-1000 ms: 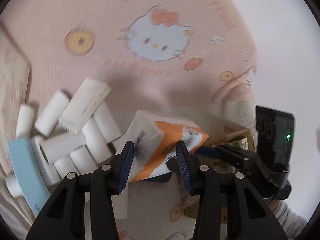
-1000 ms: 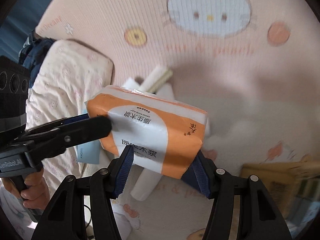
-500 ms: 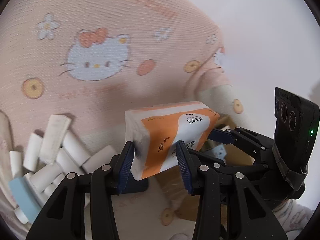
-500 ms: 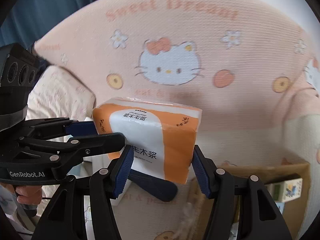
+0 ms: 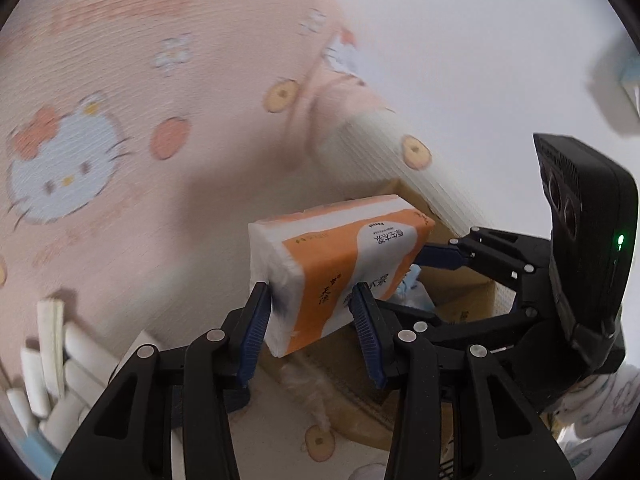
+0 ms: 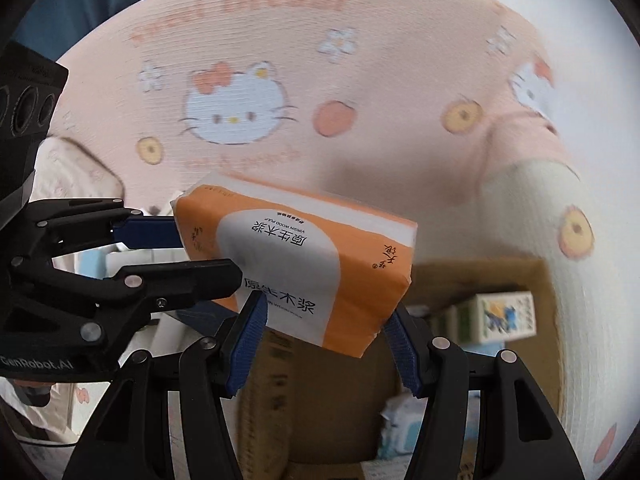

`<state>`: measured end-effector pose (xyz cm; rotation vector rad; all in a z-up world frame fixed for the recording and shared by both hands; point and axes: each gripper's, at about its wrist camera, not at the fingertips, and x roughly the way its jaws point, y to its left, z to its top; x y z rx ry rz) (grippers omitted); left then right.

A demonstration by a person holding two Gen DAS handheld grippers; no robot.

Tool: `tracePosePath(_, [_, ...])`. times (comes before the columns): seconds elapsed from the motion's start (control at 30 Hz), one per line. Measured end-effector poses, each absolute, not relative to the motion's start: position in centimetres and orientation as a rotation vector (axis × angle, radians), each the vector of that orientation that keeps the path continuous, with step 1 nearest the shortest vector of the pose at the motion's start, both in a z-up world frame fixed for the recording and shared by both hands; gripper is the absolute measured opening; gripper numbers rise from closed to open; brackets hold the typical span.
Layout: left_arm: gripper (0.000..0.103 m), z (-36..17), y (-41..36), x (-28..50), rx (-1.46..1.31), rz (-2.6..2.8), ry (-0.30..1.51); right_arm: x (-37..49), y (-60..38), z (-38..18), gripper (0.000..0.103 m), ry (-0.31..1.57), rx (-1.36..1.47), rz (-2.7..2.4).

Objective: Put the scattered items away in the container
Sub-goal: 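Carry the tissue pack in both grippers toward the cardboard box, then lower the tissue pack with both grippers into the cardboard box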

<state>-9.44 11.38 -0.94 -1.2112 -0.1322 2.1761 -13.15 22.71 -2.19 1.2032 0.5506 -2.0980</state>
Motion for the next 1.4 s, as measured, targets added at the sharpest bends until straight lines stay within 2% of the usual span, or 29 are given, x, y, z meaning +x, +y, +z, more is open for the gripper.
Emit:
tracePosePath(0.3, [0.045, -4.0, 17.0, -11.6, -1.365, 1.978, -0.153, -15.9, 29.1, -3.6, 0.057, 0.485, 1.353, -2.087])
tracePosePath(0.5, [0.045, -6.0, 21.2, -11.6, -1.466, 1.888, -0.142, -17.4, 32.1, -5.4, 0.057, 0.557, 1.471, -2.063])
tracePosePath(0.83, [0.045, -9.1, 26.0, -10.3, -1.551, 1.801, -0.136, -18.8, 37.3, -8.4, 0.057, 0.521, 1.661, -2.007])
tracePosePath(1.4, [0.045, -15.3, 27.0, -10.5, -1.774, 1.646, -0.304, -19.2, 39.9, -11.3, 0.056, 0.663, 1.74, -1.964])
